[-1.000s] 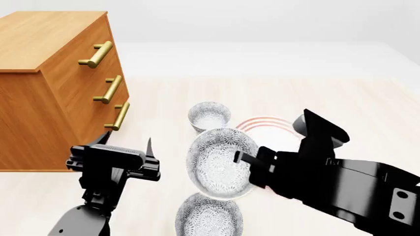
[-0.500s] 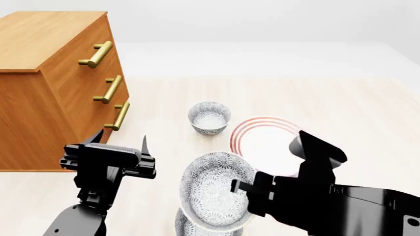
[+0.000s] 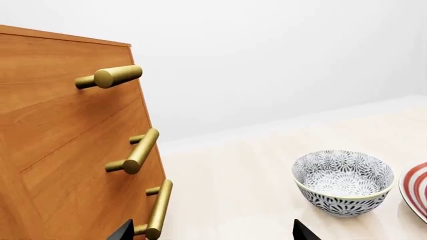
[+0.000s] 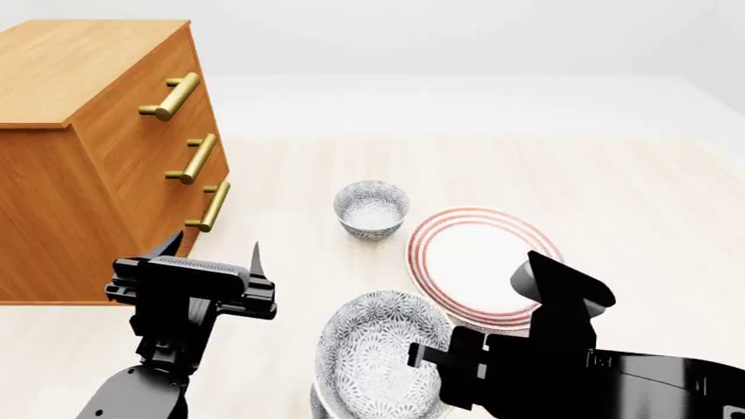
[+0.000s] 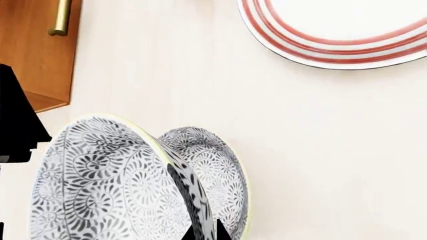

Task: Stack the bowl in the middle on the bowl at the back.

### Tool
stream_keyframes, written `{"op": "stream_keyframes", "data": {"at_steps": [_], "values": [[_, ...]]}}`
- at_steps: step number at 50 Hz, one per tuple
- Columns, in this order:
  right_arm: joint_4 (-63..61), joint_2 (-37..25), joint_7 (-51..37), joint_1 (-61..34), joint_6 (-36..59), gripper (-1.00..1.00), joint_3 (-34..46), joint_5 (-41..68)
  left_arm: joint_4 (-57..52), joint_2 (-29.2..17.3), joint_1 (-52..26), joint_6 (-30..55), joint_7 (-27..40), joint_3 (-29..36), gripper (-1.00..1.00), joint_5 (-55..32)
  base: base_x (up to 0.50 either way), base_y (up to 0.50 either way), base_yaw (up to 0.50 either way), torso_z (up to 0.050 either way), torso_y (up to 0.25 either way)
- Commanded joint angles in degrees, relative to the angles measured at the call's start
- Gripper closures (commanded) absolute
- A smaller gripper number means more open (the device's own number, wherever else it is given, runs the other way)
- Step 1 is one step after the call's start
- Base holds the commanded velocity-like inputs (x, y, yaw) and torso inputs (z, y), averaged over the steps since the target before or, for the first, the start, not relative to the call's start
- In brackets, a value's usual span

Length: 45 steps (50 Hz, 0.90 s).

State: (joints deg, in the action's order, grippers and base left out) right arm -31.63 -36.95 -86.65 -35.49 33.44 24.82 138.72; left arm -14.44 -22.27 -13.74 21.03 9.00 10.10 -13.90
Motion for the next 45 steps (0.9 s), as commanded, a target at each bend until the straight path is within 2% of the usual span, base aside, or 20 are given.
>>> {"op": "stream_keyframes", "data": {"at_steps": [1,33,45], "values": [[-1.08,-1.06,1.00,0.20,-1.37,1.00,0.92,0.03,-0.17,-0.12,0.23,-0.09,0.16,0.03,-1.00,-0.18,0.00,0.00,0.00,0.000,0.000],[3.21,-0.55,5.90,0.25,-0.21,1.00,5.14,-3.13,0.34,-0.80,0.62,-0.64,0.72,-0.35,-1.00,-0.38,0.00,0.00,0.00,0.000,0.000],[6.61,1.51,7.53,-1.83,0.86,1.00,7.22,-4.73,0.75,-1.06,0.51,-0.78,0.87,-0.70,-1.00,-0.59,0.00,0.00,0.00,0.000,0.000]]}}
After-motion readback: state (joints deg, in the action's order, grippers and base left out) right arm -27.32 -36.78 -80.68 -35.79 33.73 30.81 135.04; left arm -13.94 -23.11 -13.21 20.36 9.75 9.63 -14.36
